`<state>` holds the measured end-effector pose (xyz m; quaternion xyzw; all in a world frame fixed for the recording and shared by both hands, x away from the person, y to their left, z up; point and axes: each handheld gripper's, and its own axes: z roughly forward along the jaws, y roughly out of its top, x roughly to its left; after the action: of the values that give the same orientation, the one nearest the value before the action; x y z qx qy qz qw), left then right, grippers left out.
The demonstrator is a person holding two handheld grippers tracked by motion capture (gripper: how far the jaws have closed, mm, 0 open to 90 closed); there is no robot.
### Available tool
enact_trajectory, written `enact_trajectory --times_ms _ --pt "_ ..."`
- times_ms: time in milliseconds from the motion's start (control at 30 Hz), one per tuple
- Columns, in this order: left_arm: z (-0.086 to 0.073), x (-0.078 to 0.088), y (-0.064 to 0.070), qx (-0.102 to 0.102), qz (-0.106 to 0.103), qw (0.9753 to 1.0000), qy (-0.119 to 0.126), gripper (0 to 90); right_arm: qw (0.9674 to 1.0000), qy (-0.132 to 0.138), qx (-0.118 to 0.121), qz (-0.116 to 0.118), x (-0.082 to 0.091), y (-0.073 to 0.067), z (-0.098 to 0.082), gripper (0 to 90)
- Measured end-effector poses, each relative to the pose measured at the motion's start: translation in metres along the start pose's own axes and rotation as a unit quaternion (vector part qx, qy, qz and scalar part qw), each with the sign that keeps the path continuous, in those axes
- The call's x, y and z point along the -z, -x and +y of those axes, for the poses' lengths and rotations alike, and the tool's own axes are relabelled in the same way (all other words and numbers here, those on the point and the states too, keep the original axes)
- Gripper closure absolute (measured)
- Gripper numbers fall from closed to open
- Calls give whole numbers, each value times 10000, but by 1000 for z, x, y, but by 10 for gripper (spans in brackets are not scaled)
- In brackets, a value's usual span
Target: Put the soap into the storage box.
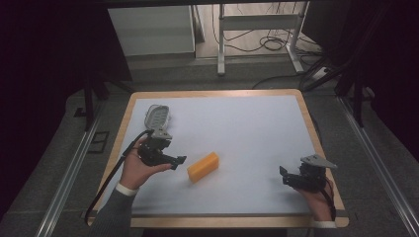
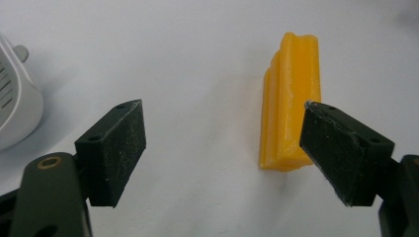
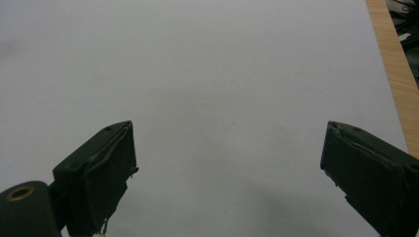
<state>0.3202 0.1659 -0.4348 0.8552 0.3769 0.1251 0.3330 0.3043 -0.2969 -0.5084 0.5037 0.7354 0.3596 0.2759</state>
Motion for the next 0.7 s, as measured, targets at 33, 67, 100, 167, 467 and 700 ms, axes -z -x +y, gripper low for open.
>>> enact_trajectory --times_ms 33,67,100,167,467,700 --pt "1 -1 1 -30 -1 10000 -15 184 10000 -4 1 0 0 0 0 69" --pt "1 -3 2 -25 -27 10000 -27 183 10000 -11 6 0 0 0 0 69" --pt "2 -4 3 -51 -29 10000 -44 183 10000 -11 6 0 0 0 0 69" --pt "3 -6 4 -54 -50 10000 -66 183 10000 -14 6 -3 0 0 0 69" --pt "9 -15 10 -184 -85 9996 -214 182 10000 -21 12 -35 -1 0 0 68" --pt "12 -24 15 -144 -186 9994 -253 185 10000 -9 8 -40 0 0 0 69"
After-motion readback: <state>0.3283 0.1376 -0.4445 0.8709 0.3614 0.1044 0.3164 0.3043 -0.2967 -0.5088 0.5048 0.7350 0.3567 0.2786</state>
